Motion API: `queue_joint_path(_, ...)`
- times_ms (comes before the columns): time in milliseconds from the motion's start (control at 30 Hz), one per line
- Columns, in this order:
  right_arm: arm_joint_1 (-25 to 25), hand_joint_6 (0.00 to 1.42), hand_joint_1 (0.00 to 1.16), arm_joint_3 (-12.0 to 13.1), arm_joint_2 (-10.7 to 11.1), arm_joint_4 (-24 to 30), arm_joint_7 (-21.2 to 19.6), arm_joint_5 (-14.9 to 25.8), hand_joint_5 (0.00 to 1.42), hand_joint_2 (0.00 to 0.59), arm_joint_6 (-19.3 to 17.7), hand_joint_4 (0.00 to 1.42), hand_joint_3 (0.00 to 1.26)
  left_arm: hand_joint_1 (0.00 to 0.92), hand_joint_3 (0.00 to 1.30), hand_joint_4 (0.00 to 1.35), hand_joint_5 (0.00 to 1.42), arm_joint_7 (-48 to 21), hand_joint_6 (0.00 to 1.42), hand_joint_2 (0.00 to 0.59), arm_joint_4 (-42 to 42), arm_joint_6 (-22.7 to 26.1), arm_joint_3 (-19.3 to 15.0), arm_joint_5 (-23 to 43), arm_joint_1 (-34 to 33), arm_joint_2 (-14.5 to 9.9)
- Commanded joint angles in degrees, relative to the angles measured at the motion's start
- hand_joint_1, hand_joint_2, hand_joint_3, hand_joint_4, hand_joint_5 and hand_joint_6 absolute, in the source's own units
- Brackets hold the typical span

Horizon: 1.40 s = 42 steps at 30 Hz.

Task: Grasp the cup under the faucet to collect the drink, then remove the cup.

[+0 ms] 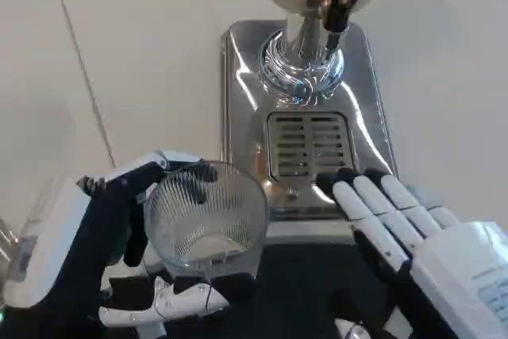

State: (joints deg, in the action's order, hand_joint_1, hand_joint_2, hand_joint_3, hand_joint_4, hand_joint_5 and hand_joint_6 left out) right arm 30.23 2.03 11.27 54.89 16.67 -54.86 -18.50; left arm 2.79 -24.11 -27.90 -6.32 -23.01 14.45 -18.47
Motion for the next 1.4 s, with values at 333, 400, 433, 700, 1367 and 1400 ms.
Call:
queue_joint_path(333,-1.1,0.08,0.28,1.5,0.5,0.7,0.6,0.6,0.00,0.586,1.7,0.00,0.00,0.793,1.15,1.10,1.32,0.2,1.42,0.000,-0.6,0.2,0.6,-1.2,-1.1,2.0)
queue_joint_path(400,-1.1,0.08,0.28,1.7,0.3,0.6,0.4,0.5,0.00,0.586,1.9,0.00,0.00,0.793,1.15,1.10,1.32,0.3,1.42,0.000,-0.2,0.4,0.7,-1.5,-1.5,2.2)
queue_joint_path(433,-1.1,0.08,0.28,1.9,0.0,0.6,0.2,0.4,0.00,0.586,2.1,0.00,0.00,0.793,1.15,1.10,1.32,0.5,1.42,0.000,0.2,0.8,0.8,-1.8,-2.1,2.4)
queue_joint_path(700,-0.4,0.08,0.29,3.9,-0.9,0.9,-1.0,0.4,0.00,0.586,3.4,0.00,0.00,0.793,1.15,1.10,1.32,2.2,1.42,0.000,5.9,4.4,2.0,-4.9,-9.3,4.5)
queue_joint_path(1367,-2.3,0.08,0.32,5.7,0.0,1.3,1.1,1.0,0.00,0.586,6.1,0.00,0.00,0.799,1.15,1.10,1.32,14.6,1.42,0.000,34.7,7.0,12.3,-12.4,-35.6,8.8)
queue_joint_path(1400,-2.6,0.08,0.32,5.6,-0.1,1.2,1.2,1.0,0.00,0.586,6.3,0.00,0.00,0.800,1.15,1.10,1.32,15.5,1.42,0.000,36.1,7.3,13.1,-12.9,-37.0,9.4)
